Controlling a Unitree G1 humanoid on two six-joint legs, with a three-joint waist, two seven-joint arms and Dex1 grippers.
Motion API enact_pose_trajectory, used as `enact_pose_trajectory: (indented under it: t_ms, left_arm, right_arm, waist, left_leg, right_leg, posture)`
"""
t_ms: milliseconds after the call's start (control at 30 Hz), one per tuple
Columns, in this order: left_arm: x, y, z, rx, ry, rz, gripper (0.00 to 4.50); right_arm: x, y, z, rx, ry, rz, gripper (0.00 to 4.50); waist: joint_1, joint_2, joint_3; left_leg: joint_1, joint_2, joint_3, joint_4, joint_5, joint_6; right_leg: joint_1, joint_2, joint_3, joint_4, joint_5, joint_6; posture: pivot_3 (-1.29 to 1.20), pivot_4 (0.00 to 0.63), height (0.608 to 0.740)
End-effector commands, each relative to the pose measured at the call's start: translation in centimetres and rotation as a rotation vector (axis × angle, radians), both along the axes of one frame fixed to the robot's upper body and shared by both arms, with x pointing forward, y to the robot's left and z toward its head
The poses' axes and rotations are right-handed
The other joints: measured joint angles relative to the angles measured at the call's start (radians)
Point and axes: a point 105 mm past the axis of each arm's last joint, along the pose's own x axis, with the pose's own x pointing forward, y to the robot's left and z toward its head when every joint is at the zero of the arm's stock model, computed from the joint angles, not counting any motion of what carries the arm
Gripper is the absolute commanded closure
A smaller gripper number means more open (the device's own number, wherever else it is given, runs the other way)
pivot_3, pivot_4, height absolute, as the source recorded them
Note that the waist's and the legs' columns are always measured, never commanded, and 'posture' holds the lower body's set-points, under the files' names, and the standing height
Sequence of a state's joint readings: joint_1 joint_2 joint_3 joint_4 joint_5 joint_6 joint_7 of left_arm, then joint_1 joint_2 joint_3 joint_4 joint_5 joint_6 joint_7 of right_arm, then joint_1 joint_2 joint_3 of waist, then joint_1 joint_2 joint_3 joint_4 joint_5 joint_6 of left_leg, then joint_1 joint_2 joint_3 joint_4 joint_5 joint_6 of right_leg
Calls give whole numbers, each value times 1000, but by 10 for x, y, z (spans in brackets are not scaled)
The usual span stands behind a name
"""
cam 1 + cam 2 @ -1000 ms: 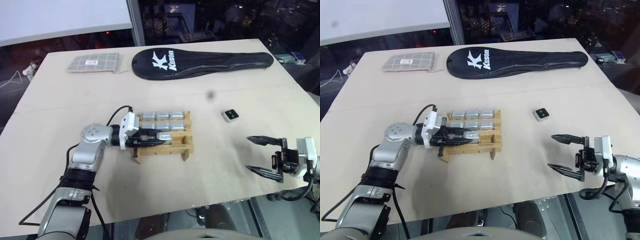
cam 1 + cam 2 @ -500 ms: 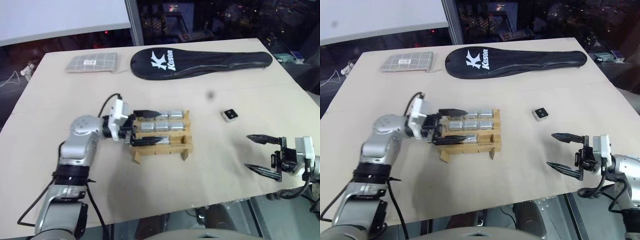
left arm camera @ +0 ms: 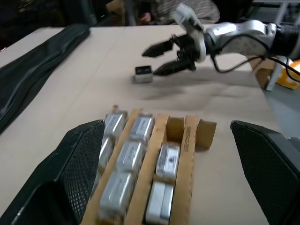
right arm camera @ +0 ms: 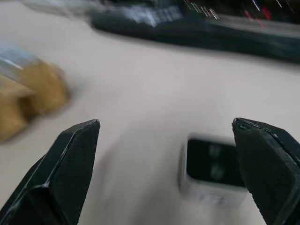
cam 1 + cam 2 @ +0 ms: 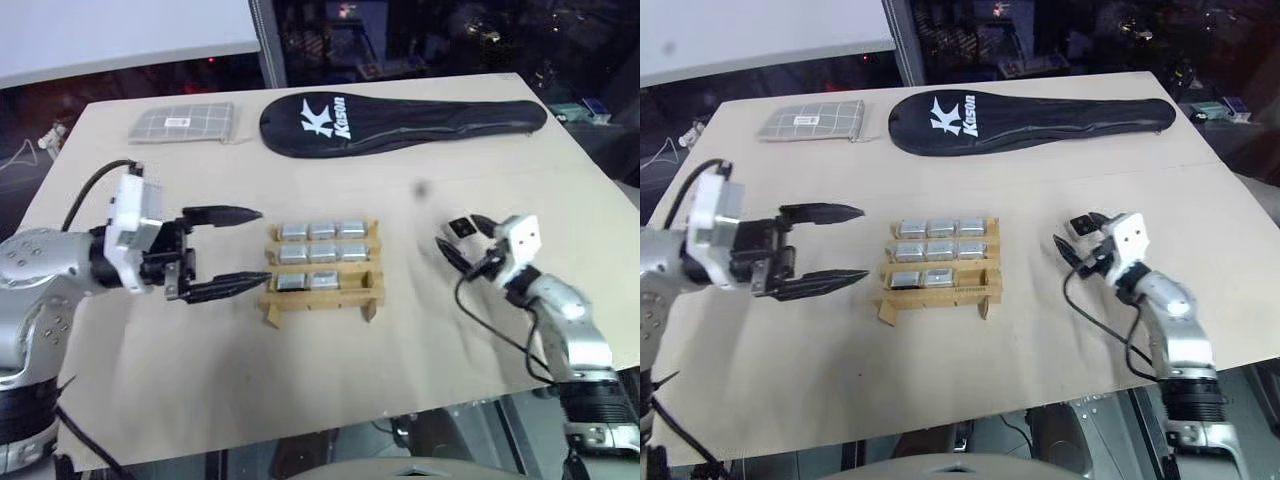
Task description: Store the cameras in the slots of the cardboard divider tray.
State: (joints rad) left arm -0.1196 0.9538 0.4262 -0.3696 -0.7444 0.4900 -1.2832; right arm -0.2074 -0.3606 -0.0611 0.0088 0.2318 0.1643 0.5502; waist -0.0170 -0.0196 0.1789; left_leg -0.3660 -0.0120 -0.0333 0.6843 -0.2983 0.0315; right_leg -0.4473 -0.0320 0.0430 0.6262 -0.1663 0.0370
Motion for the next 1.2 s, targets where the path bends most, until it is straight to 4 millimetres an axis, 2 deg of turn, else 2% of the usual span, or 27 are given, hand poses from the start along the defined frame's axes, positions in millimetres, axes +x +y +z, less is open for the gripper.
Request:
enact_pose_trajectory:
  t_ms: [33,333,500,633,833,967,1033,1200]
  left_arm:
    - [-11,0,8,14,-37,13,55]
    - [-11,1,7,-14,-38,33,55]
    - [-10,4,5,-16,-30,36,55]
    - [-9,6,2,-12,-26,35,55]
    - [-7,5,-1,-46,9,22,0]
    - [-3,5,0,-99,55,25,0]
    - [10,1,3,-175,65,49,0]
    - [31,-19,3,-297,114,57,0]
  right_arm:
    - [14,-5,8,-23,-6,-116,0]
    - [28,-7,7,-4,23,-166,0]
    - [28,-14,-1,31,80,-192,0]
    - [28,-12,3,43,65,-179,0]
    - [25,-5,12,-11,-8,-133,2624]
    - [23,5,23,-73,-79,-72,2626]
    - [16,28,43,-132,-203,70,2626]
    - [0,71,80,-237,-422,302,2626]
  waist:
    - [0,0,0]
    - [-5,0,0]
    - [-14,0,0]
    - [-23,0,0]
    - [-26,0,0]
    - [-26,0,0]
    - [-25,0,0]
    - [-28,0,0]
  left_leg:
    - [0,0,1,0,0,0]
    - [1,-1,1,0,0,0]
    - [1,0,1,0,0,0]
    - [1,0,1,0,0,0]
    - [2,0,1,0,0,0]
    - [1,0,1,0,0,0]
    - [2,0,1,0,0,0]
    - [2,0,1,0,0,0]
  right_leg:
    - [0,0,1,0,-1,-1]
    - [1,3,0,0,-3,2]
    - [1,2,0,0,-3,2]
    - [1,2,1,0,-2,2]
    - [1,2,1,0,-2,3]
    - [1,2,1,0,-2,4]
    - [1,2,1,0,-2,4]
    - [1,3,1,1,0,3]
  posture:
    - [0,150,740]
    - [0,150,740]
    - [0,150,740]
    - [0,150,740]
    - [0,150,740]
    - [0,150,740]
    - [0,150,740]
    - [0,150,740]
